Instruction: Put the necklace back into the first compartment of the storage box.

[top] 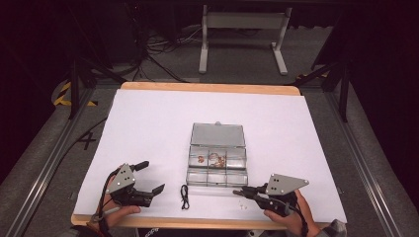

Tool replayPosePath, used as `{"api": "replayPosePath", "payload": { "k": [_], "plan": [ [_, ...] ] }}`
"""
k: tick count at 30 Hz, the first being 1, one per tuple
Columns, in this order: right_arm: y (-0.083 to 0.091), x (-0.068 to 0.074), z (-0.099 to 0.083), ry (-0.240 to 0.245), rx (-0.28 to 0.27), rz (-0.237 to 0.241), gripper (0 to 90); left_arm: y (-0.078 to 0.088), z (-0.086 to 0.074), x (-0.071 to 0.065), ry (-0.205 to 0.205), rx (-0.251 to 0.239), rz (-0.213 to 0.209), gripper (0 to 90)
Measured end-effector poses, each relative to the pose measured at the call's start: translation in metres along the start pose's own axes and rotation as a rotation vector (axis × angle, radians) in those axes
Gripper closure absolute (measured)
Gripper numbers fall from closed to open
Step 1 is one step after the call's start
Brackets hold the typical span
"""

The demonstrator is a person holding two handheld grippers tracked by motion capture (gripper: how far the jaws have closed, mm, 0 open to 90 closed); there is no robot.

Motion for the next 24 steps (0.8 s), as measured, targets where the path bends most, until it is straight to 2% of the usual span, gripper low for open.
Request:
{"api": "replayPosePath", "payload": {
  "k": [6, 7, 12, 17, 18, 20, 24],
  "plan": [
    [-0.002, 0.005, -0.017, -0.011, 0.041, 0.008, 84.3, 0.0, 0.0, 0.0, -0.006, 0.0, 0.0, 7.4],
    [-0.003, 0.005, -0.02, -0.012, 0.049, 0.006, 84.1, 0.0, 0.0, 0.001, -0.017, 0.001, 0.003, 7.4],
    [-0.007, 0.003, -0.029, -0.02, 0.084, -0.002, 82.7, 0.0, 0.0, 0.001, -0.016, 0.002, 0.001, 7.5],
    [-0.011, 0.003, -0.036, -0.031, 0.102, 0.004, 81.2, 0.0, 0.0, 0.001, -0.015, 0.0, 0.0, 7.5],
    [-0.013, 0.003, -0.037, -0.021, 0.111, 0.003, 81.2, 0.0, 0.0, 0.001, -0.017, 0.0, 0.0, 7.4],
    [-0.014, 0.004, -0.037, -0.02, 0.114, 0.007, 81.1, 0.0, 0.0, -0.001, -0.001, 0.001, -0.007, 7.4],
    [-0.016, 0.004, -0.04, -0.015, 0.132, 0.002, 81.2, 0.0, 0.0, 0.0, -0.012, -0.001, -0.003, 7.5]
  ]
}}
Point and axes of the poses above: each handheld gripper's, and its own axes: y roughly backward along the jaws, z roughly out of its top, x roughly to its left, the point moved 4 cm from there along -y, roughly forward along the jaws, and after that the axes turned 7 degrees about -y, right-handed, at the moved point
